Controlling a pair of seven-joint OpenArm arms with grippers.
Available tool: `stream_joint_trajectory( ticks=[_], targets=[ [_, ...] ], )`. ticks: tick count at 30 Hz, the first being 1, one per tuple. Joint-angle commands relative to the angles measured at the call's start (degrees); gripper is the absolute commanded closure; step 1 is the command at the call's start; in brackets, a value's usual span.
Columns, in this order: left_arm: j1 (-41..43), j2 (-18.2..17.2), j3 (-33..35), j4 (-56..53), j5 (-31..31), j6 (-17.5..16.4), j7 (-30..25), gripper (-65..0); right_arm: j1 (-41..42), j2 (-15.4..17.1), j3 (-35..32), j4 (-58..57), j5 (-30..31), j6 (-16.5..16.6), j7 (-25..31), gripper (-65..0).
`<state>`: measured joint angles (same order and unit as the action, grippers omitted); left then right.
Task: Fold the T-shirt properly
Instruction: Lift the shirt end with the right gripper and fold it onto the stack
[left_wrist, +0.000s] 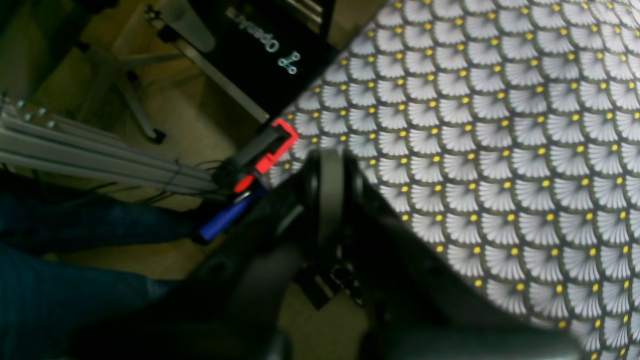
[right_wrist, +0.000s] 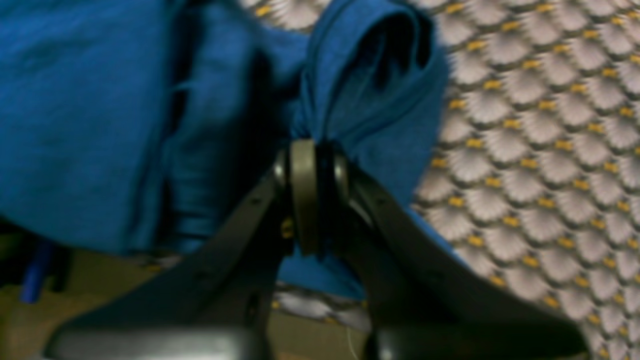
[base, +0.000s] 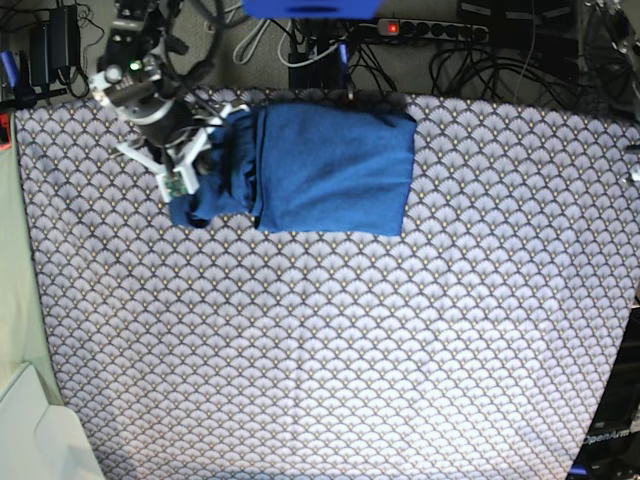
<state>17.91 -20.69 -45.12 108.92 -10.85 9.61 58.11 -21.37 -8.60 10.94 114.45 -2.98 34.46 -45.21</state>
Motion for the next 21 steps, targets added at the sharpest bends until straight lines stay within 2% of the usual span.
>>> stream_joint_trajectory(
  ticks=[1, 7, 8, 11, 13, 15, 17, 21],
  targets=[
    [0.2, -1.5, -1.3, 0.4, 0.3, 0.3, -1.1, -0.1, -0.2, -0.1, -0.7, 1.2, 0.9, -0.3, 1.4, 0.0],
    [0.4, -3.2, -4.9, -2.8, 0.3, 0.3, -1.2, -0.1, 0.2, -0.4, -0.9, 1.3, 1.0, -0.7, 1.8, 0.0],
    [0.4, -3.3, -5.4, -3.0, 0.3, 0.3, -1.2, -0.1, 0.5, -0.4, -0.9, 1.2, 1.0, -1.8, 2.8, 0.0],
    [0.4, -3.4, -5.4, -3.0, 0.7, 0.3, -1.2, -0.1, 0.7, -0.4, -3.1, 0.8, 1.0, -9.7, 6.2, 0.0],
    [0.4, -3.4, -5.4, -3.0, 0.7, 0.3, -1.2, -0.1, 0.8, -0.4, -6.3, 0.8, 0.8, -16.4, 7.5, 0.0],
    [0.4, -3.4, -4.9, -2.7, 0.7, 0.3, -1.2, -0.1, 0.8, -0.4, -9.1, 0.8, 0.8, -21.0, 7.9, 0.0],
    [0.3, -3.4, -4.4, -2.7, 0.3, 0.3, -1.2, -0.1, 0.8, -0.4, -13.4, 0.8, 0.8, -24.2, 7.6, 0.0],
    [0.0, -3.2, -2.3, -2.9, 0.6, 0.3, -1.2, -0.1, 0.8, -0.4, -21.4, 0.6, 0.7, -27.7, 7.4, 0.0]
  ],
)
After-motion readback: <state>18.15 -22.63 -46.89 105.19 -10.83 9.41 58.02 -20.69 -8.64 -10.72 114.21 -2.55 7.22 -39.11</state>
